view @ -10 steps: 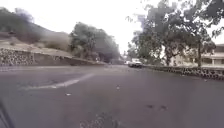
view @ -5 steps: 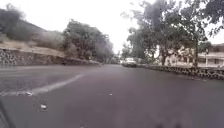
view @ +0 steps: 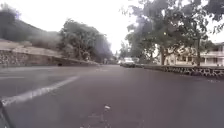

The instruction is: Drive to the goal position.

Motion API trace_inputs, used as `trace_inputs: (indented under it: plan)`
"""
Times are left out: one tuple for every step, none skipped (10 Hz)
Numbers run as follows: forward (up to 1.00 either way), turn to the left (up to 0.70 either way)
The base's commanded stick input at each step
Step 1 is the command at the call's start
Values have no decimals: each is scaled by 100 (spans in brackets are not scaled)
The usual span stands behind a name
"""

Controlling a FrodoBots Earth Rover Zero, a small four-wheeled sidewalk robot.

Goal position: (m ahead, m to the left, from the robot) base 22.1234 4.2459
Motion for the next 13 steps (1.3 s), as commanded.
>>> trace_inputs:
  plan:
    - [98,0]
    - [98,0]
    - [98,0]
    - [98,0]
    - [98,0]
    - [98,0]
    - [98,0]
    - [98,0]
    - [98,0]
    - [98,0]
    - [98,0]
    - [98,0]
    - [98,0]
